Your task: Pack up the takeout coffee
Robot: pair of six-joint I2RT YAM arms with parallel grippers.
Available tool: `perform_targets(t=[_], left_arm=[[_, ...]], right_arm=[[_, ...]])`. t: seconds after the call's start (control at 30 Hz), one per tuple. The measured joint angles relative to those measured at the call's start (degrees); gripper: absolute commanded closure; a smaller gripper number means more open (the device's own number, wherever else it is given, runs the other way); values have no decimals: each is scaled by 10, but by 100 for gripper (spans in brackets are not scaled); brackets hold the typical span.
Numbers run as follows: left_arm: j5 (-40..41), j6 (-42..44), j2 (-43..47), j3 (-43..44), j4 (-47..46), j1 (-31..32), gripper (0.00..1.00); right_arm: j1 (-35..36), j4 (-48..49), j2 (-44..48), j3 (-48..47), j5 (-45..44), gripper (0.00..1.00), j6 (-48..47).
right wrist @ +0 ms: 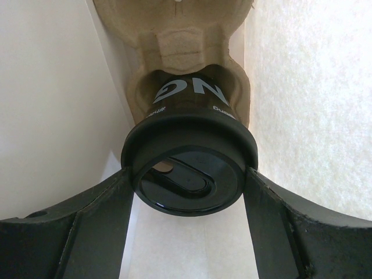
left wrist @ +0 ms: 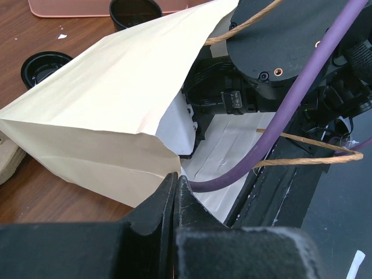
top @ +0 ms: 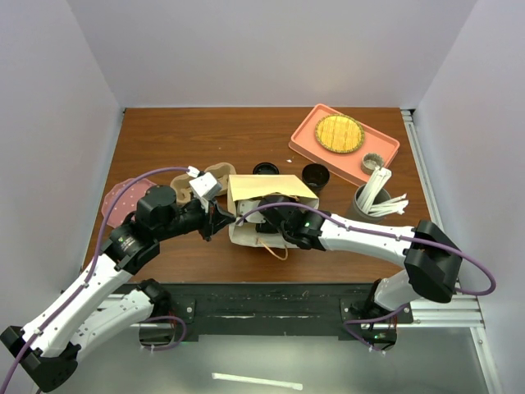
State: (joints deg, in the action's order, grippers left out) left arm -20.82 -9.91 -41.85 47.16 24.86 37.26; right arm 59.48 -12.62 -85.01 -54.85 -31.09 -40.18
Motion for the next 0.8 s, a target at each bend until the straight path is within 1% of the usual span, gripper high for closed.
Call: perform_targets(t=[0.1,0.13,0.4,0.6,0.67,0.8], left_arm=[[0,0,0,0,0,0,100],[0,-1,0,0,0,0,100],[0,-10,-6,3,-5,0,100],[-1,-10,-14,16,-7,0,100],[-2,-11,-14,19,-9,0,100],[-4,-15,-16,26,-14,0,100]], right_arm=[[0,0,0,0,0,27,0],[0,0,0,0,-1,22,0],[-2,-12,0,-5,-3,15,3],[-3,-38,5,-16,2,12,13],[-3,-46,9,-19,4,8,16],[-3,-65,16,-28,8,6,24]])
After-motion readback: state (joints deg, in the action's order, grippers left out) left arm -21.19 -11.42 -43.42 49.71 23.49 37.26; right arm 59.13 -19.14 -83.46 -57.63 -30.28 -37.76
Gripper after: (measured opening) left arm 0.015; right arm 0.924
